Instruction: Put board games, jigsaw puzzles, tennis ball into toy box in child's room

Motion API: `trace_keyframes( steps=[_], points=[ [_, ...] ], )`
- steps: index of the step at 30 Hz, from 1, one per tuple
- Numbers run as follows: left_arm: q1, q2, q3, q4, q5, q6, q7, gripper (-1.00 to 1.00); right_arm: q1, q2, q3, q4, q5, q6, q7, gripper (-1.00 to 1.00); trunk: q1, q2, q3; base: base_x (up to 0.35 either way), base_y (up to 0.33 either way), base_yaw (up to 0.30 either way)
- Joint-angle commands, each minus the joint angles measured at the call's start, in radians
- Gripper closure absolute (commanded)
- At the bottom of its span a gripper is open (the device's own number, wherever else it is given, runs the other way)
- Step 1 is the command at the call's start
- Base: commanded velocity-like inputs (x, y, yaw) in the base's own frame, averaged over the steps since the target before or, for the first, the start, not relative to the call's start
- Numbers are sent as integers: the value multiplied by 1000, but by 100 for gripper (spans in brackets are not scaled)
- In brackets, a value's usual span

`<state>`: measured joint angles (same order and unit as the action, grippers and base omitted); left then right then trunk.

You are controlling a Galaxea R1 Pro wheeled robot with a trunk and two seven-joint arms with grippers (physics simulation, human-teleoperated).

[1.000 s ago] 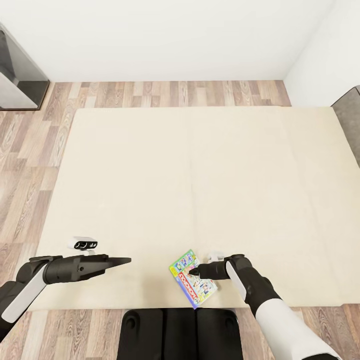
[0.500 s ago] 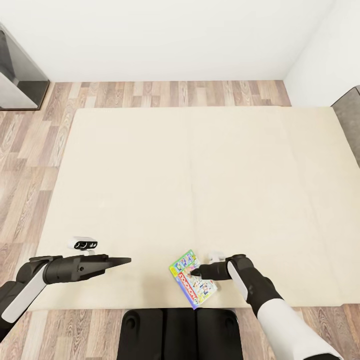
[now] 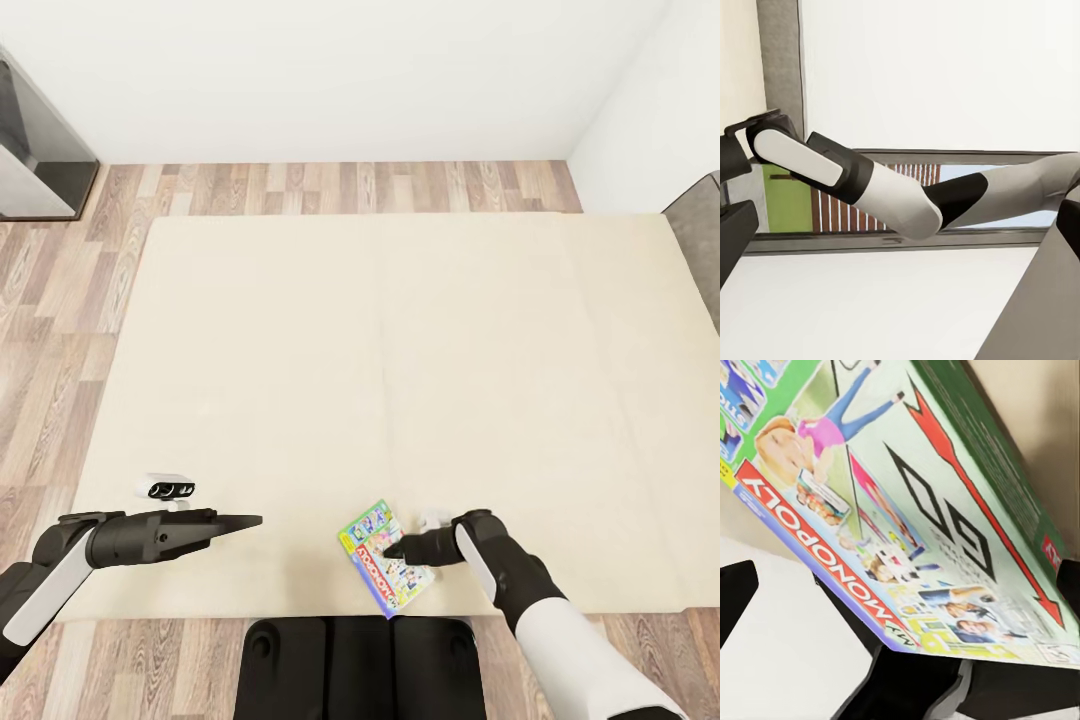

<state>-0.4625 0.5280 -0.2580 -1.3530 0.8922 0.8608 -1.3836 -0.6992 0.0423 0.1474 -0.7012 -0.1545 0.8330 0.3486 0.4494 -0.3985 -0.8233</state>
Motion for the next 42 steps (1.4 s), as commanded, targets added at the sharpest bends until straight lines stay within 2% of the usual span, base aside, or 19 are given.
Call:
trace_keyframes(
  steps=[1,8,18,28,37,42],
  points=[
    [-1,1,-3,0,7,10,0,-100,0,0,2,5,-8,5,-4,-100,1,-2,-1,0,0,0],
    [-1,1,-3,0,7,10,0,-100,0,11,3,85,-3,-9,-6,-100,1,-2,-1,0,0,0],
    [-1,1,-3,0,7,10,0,-100,0,14,3,96,-4,-57,-6,-100,1,-2,-1,0,0,0],
    [-1,1,-3,0,7,10,0,-100,0,18,1,96,-9,-68,5,-100,1,-2,-1,0,0,0],
    [0,1,-3,0,7,10,0,-100,0,49,1,96,-14,-93,10,-100,1,-2,-1,0,0,0],
    [0,1,-3,0,7,10,0,-100,0,56,0,97,-20,-101,21,-100,1,-2,-1,0,0,0]
  ],
)
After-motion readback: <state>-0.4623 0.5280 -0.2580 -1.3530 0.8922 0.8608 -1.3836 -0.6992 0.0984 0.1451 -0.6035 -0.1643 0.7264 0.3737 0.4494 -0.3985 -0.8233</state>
